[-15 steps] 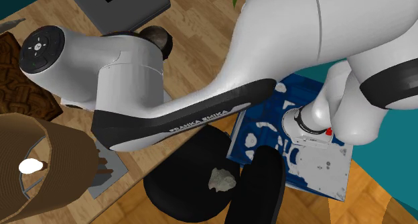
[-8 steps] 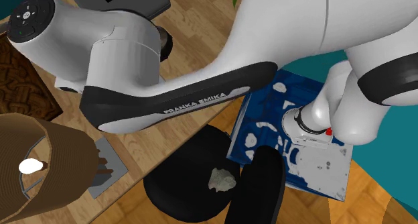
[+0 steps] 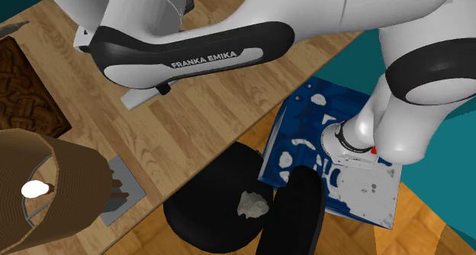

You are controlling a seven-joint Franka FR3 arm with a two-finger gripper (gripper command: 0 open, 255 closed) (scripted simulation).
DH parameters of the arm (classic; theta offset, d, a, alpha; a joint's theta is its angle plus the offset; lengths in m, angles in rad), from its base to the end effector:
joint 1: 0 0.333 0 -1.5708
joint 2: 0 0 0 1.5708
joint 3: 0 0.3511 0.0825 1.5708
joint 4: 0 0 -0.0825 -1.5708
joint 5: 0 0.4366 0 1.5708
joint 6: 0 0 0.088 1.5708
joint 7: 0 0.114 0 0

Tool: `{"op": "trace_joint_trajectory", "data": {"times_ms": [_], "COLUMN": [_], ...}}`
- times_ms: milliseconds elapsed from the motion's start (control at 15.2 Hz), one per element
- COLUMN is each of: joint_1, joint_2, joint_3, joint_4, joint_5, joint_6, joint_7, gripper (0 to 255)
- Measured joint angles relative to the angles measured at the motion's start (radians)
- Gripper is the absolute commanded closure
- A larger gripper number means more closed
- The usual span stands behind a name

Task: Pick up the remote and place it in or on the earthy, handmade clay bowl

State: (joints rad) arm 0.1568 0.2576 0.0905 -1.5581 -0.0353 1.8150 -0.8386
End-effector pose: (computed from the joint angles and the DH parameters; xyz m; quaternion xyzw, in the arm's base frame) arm 0.6815 0.1624 0.5123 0.8547 0.5190 -0.0014 0.0054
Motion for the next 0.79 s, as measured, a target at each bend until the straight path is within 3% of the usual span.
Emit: {"op": "trace_joint_trajectory", "data": {"times_ms": [396, 792], "joint_1": [-0.075, -0.162], "joint_2": [0.061, 0.164], "joint_3": [-0.043, -0.082], "joint_4": [0.089, 0.247], "joint_5": [0.009, 0.021], "joint_6": [-0.026, -0.080], "joint_7": [-0.120, -0.248], "gripper": [255, 255]}}
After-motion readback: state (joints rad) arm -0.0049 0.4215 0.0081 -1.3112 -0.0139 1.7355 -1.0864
